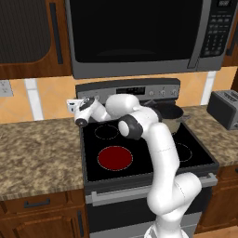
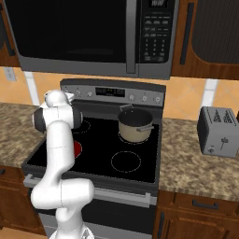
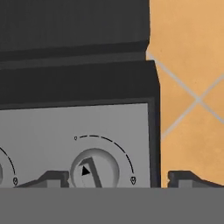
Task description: Turn off the front left burner of the stove.
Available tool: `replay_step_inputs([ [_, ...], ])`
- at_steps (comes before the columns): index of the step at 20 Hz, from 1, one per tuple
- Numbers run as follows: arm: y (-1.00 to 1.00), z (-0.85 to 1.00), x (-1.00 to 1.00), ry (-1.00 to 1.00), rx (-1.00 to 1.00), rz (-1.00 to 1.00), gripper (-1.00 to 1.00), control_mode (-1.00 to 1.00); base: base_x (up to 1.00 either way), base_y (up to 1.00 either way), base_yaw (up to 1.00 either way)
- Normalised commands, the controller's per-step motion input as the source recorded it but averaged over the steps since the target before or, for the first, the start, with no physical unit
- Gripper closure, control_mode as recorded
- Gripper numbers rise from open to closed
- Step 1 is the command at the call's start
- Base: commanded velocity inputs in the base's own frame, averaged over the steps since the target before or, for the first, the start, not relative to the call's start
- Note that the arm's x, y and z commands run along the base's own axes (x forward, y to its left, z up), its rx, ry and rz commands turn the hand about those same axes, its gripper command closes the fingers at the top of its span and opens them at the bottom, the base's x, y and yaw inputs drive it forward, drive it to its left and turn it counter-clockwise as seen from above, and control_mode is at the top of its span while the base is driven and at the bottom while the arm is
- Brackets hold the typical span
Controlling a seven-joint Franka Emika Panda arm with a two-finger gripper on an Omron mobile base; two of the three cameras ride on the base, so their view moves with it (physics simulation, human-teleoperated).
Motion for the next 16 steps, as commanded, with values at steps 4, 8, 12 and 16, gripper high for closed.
replay_step_inputs([
  [4,-0.14,-0.03,0.02,-0.05,0.04,0.05,1.00,-1.00,0.00,0.00,0.00],
  [8,-0.29,-0.06,-0.12,-0.14,0.00,0.04,1.00,-1.00,0.00,0.00,0.00],
  [12,-0.42,-0.04,-0.02,-0.10,0.04,0.10,1.00,-1.00,0.00,0.00,0.00],
  [16,-0.07,-0.02,0.12,-0.01,0.02,0.11,1.00,-1.00,0.00,0.00,0.00],
])
